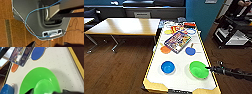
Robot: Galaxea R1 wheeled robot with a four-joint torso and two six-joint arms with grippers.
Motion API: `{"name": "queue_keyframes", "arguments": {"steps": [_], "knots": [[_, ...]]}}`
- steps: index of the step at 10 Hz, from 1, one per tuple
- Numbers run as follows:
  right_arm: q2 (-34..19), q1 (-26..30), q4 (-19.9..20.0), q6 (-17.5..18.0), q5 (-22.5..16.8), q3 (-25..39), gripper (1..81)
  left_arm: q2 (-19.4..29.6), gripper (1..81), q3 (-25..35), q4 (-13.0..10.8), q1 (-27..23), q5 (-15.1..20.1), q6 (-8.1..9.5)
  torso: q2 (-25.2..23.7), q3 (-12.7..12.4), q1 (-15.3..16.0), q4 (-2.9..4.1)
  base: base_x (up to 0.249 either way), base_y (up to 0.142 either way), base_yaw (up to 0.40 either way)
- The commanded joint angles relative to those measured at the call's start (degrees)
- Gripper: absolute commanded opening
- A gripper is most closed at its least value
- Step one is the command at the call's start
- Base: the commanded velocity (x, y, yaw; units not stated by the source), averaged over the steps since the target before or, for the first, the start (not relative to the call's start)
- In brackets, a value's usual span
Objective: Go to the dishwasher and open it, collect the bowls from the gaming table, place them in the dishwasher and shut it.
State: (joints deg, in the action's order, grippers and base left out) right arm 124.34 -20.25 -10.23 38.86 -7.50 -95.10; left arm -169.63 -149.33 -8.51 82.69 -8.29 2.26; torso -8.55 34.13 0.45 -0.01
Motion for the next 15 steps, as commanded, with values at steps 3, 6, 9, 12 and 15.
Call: {"name": "queue_keyframes", "arguments": {"steps": [3,6,9,12,15], "knots": [[1.5,2.1,0.9,1.7,-0.5,-3.0,81.1,0.3,81.1,0.2,0.7,0.5,4.1,0.03,0.0,0.0,0.0,0.0,0.0,0.0,0.0],[2.3,0.2,1.0,1.8,2.0,-4.3,81.1,0.3,81.1,0.2,0.7,0.4,4.1,0.03,0.0,0.0,0.0,0.0,0.0,0.0,0.0],[3.0,-0.2,1.0,2.3,2.6,-4.8,81.1,0.3,81.1,-0.2,1.6,0.5,4.0,0.03,0.0,0.0,0.0,0.0,0.0,0.0,0.0],[2.6,0.4,0.6,2.5,2.9,-3.6,81.1,0.5,81.1,-0.3,1.7,0.5,4.0,0.03,0.0,0.0,0.0,0.0,0.0,0.0,0.0],[3.5,0.5,0.6,2.6,3.2,-3.5,81.1,0.6,81.1,-0.3,2.1,0.5,4.0,0.03,0.0,0.0,0.0,0.0,0.0,0.0,0.0]]}}
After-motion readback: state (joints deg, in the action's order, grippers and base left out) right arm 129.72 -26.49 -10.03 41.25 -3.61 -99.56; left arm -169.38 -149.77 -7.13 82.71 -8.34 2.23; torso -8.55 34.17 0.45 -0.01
